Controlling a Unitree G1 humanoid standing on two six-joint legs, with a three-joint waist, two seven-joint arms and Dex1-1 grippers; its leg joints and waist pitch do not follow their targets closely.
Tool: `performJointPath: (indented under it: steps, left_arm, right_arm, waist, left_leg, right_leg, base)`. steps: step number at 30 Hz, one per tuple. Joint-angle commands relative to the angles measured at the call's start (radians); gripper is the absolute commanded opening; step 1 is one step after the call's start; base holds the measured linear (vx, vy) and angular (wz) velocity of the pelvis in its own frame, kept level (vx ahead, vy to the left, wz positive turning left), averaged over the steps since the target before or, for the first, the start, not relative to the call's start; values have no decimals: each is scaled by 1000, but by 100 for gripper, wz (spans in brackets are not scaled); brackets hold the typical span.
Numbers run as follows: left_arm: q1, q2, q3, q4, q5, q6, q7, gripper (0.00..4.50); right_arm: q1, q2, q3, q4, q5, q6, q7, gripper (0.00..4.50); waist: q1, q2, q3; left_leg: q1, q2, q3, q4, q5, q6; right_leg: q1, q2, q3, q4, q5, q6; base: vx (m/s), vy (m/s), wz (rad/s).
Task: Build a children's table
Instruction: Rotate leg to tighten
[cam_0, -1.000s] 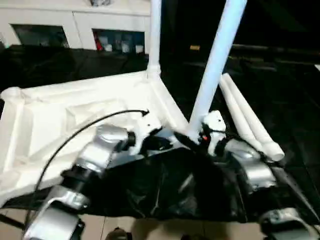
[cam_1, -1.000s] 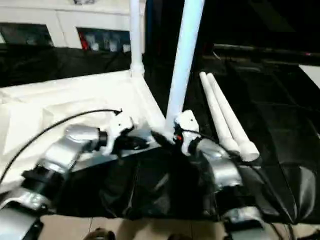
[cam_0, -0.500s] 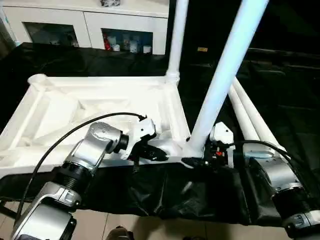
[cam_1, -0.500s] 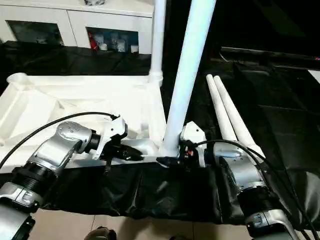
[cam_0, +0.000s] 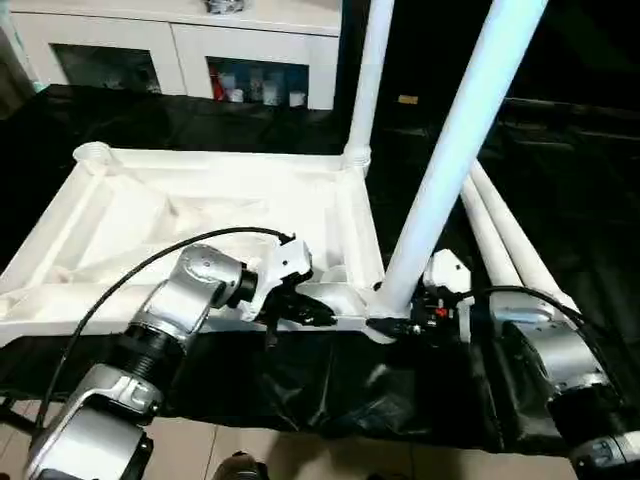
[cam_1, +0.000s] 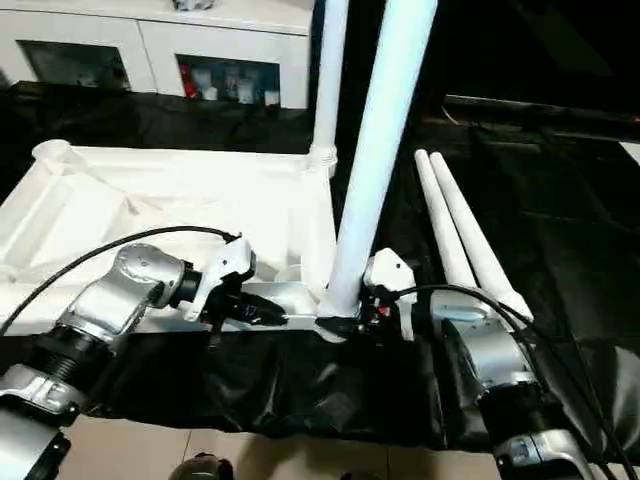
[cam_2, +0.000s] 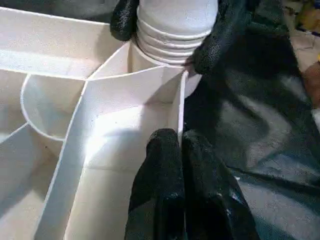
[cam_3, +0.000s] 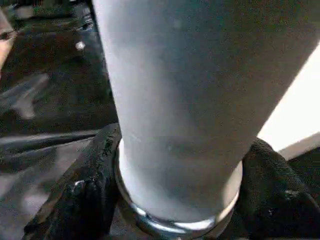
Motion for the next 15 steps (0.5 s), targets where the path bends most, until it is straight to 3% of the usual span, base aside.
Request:
performJointPath:
  steps: [1,3,4,7,9,11,13,15]
  left_arm:
    - [-53,-58,39,16,15,7,172,0]
    - [-60,-115,62,19,24,39,289,0]
    - [-62,-141,70,22,24,51,329,0]
    - [-64,-207,83,24,38,75,445,0]
    - [-63,-233,78,24,43,67,475,0]
    - [-60,-245,66,22,47,57,473,0]
    - [-59,-247,59,21,52,50,463,0]
    - [-55,-244,55,18,53,41,446,0]
  right_arm:
    - [-7,81,40,-5,23,1,-41,274]
    - [-32,163,18,49,4,-17,-176,274]
    - [-52,198,10,89,-24,-16,-267,274]
    - [-109,285,-9,200,-108,-14,-543,274]
    - [-134,324,-34,239,-115,-16,-648,274]
    - [-143,344,-45,248,-110,-33,-668,274]
    - [-146,351,-52,243,-108,-46,-658,344]
    - [-148,357,-72,243,-91,-48,-641,344]
  waist:
    - [-5,-2,-76]
    - [-14,0,-71]
    - [-21,-9,-73]
    - [-40,-5,-72]
    - [-46,-3,-71]
    - [-50,-6,-72]
    - [-51,-5,-75]
    - [-51,-2,-77]
  left_leg:
    - [26,19,-17,-80,-368,-13]
    - [27,18,-17,-80,-385,-23]
    - [24,16,-21,-79,-384,-29]
    - [19,12,-24,-81,-384,-38]
    - [23,11,-24,-80,-400,-33]
    - [28,10,-21,-77,-409,-21]
    - [22,11,-22,-80,-399,-15]
    - [19,14,-19,-83,-381,-9]
  right_leg:
    - [38,-46,24,-88,-414,-187]
    - [30,-47,24,-92,-466,-172]
    - [35,-50,20,-97,-509,-150]
    - [36,-48,15,-100,-539,-133]
    - [28,-46,16,-106,-545,-124]
    - [23,-45,17,-111,-546,-117]
    - [29,-43,17,-107,-513,-116]
    - [32,-40,20,-99,-434,-138]
  base:
    - [0,0,0]
    - [0,0,0]
    - [0,0,0]
    - [0,0,0]
    - [0,0,0]
    - [0,0,0]
    - [0,0,0]
    - [0,0,0]
